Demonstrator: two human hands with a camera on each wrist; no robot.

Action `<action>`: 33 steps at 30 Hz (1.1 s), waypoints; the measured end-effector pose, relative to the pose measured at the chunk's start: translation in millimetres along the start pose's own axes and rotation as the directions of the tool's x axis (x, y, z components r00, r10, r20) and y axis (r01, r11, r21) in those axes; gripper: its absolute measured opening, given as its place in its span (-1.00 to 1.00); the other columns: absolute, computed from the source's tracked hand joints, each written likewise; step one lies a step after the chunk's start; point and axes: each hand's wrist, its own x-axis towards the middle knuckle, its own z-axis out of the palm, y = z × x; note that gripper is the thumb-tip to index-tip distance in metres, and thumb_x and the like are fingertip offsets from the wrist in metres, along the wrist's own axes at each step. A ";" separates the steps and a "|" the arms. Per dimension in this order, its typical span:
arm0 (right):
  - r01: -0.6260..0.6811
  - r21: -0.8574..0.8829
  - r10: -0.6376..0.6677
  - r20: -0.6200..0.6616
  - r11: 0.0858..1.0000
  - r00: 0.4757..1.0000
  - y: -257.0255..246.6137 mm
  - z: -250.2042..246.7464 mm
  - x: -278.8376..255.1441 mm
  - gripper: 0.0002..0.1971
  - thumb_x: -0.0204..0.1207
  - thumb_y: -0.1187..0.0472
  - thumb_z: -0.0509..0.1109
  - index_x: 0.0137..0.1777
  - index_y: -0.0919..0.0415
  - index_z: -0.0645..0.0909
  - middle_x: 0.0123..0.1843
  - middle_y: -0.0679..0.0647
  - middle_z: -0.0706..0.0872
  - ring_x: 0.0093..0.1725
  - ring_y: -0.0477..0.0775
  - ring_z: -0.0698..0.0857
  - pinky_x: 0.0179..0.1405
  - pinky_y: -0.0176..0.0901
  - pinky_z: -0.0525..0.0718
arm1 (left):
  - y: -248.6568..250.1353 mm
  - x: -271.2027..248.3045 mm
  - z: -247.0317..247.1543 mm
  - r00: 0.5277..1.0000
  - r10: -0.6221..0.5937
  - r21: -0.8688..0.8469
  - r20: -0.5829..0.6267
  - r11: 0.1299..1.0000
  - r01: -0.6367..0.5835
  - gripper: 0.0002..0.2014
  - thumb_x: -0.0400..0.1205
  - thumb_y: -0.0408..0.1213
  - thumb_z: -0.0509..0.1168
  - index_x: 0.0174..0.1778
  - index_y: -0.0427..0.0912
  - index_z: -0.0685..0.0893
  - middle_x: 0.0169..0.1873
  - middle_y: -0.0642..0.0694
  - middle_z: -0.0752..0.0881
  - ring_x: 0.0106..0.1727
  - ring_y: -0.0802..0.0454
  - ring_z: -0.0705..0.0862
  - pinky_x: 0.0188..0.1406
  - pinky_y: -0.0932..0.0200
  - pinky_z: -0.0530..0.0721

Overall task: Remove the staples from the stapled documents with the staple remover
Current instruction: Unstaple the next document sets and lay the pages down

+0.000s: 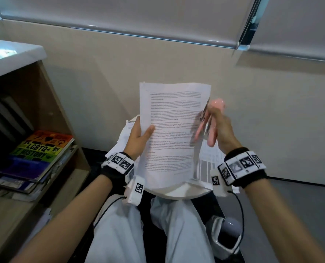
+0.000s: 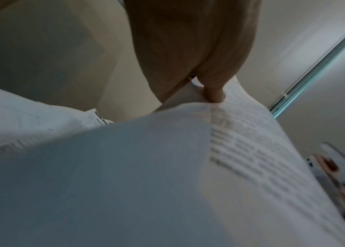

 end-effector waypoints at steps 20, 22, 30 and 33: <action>-0.563 -0.396 0.483 -0.290 0.725 0.826 124.5 -79.5 56.8 -0.49 0.44 -0.02 0.51 0.18 0.41 0.61 0.04 0.32 0.74 -0.16 0.25 0.68 -0.15 -0.04 0.61 | -101.9 4.7 -18.8 0.786 -0.341 0.766 -0.516 0.226 0.602 -0.18 0.38 0.20 0.46 0.29 -0.41 0.42 0.33 -0.33 0.34 0.38 -0.28 0.34 0.33 -0.12 0.40; -0.551 -0.464 0.472 -0.285 0.693 0.834 129.0 -74.2 61.2 -0.47 0.47 -0.03 0.47 0.21 0.44 0.59 0.07 0.34 0.71 -0.09 0.26 0.65 -0.11 -0.04 0.57 | -103.5 7.4 -14.1 0.764 -0.331 0.751 -0.554 0.196 0.630 -0.16 0.36 0.19 0.48 0.30 -0.40 0.39 0.34 -0.33 0.35 0.39 -0.27 0.34 0.33 -0.11 0.40; -0.416 -0.622 0.161 -0.424 0.663 0.891 135.4 -49.0 37.6 -0.52 0.45 0.02 0.49 0.18 0.40 0.55 0.52 0.24 0.37 0.47 0.34 0.37 0.48 0.21 0.30 | -101.0 20.0 -6.1 0.688 -0.415 0.689 -0.595 0.178 0.703 -0.17 0.37 0.01 0.55 0.35 -0.36 0.28 0.35 -0.33 0.33 0.38 -0.27 0.38 0.25 -0.14 0.49; -0.282 -0.622 0.159 -0.247 0.730 0.956 134.1 -32.4 21.8 -0.45 0.31 -0.20 0.45 0.04 0.30 0.66 0.06 0.19 0.73 -0.01 0.24 0.72 0.08 0.08 0.65 | -101.7 28.1 -10.8 0.668 -0.506 0.641 -0.546 0.261 0.722 -0.13 0.34 -0.12 0.60 0.39 -0.35 0.22 0.36 -0.35 0.38 0.40 -0.30 0.43 0.35 -0.20 0.48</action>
